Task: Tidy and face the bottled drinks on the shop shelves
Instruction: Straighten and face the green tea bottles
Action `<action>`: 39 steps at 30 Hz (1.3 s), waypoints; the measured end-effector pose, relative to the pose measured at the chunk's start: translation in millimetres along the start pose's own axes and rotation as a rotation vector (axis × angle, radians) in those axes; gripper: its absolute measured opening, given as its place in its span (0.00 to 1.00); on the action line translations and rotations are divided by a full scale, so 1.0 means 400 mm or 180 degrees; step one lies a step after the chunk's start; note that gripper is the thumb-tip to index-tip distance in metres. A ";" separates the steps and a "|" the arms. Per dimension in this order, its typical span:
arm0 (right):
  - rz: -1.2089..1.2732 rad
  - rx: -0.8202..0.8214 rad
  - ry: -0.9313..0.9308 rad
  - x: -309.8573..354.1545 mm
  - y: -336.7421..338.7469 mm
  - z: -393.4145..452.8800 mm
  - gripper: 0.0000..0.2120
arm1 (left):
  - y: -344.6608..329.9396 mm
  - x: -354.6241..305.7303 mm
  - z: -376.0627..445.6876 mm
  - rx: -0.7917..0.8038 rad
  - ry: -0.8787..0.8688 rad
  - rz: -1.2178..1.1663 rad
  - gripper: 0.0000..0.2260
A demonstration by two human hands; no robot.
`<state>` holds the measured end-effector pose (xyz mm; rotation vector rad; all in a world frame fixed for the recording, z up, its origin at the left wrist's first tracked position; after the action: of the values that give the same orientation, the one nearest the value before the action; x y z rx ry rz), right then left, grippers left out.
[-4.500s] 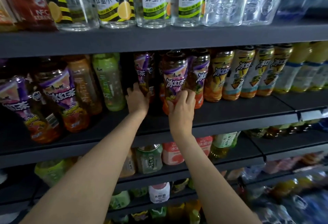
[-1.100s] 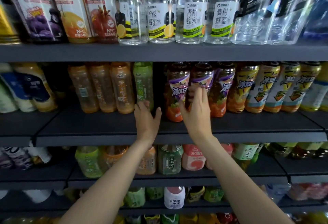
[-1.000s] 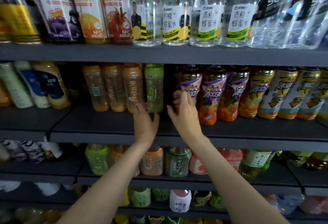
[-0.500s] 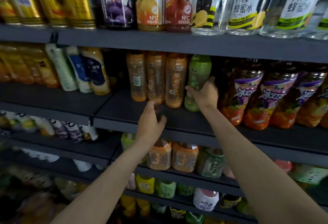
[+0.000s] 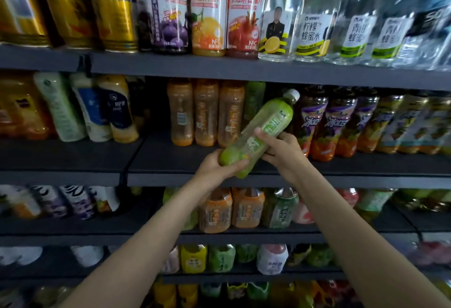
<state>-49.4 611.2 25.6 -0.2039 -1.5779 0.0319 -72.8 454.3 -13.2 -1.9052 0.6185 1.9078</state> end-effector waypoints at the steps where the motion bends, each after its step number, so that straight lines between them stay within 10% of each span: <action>1: 0.0049 -0.0019 0.0019 0.003 -0.010 -0.010 0.23 | 0.006 -0.011 -0.013 -0.0223 -0.0159 0.0127 0.16; 6: 0.0529 -0.0133 -0.0082 0.020 -0.073 -0.051 0.22 | 0.046 -0.091 -0.083 -0.1014 -0.1341 0.1870 0.29; 11: 0.1116 -0.0222 -0.0434 0.022 -0.124 -0.072 0.31 | 0.024 -0.142 -0.130 -0.0527 -0.2214 0.2834 0.31; 23: 0.0640 -0.0354 0.0533 0.048 -0.101 -0.121 0.47 | 0.042 -0.121 -0.139 0.0778 -0.0547 0.0536 0.30; 33: 0.0003 -0.0242 0.0462 0.034 -0.085 -0.099 0.33 | 0.021 -0.081 -0.117 -0.0475 -0.1717 0.2822 0.34; 39: 0.0427 -0.0473 0.0353 -0.011 -0.065 -0.066 0.36 | 0.020 -0.074 -0.091 -0.0096 -0.1783 0.3227 0.32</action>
<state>-25.9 582.1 25.7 -0.4212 -1.4549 0.0076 -46.3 428.7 17.0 -0.9687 1.5291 2.8567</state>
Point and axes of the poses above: each hand's wrist, its own z-axis towards the middle knuckle, its own y-axis out of the back of the hand, x = y × z, the point moved 2 cm from there along z, towards the middle knuckle, and after that the axes turned 10 degrees about x, right-handed, at the moved point
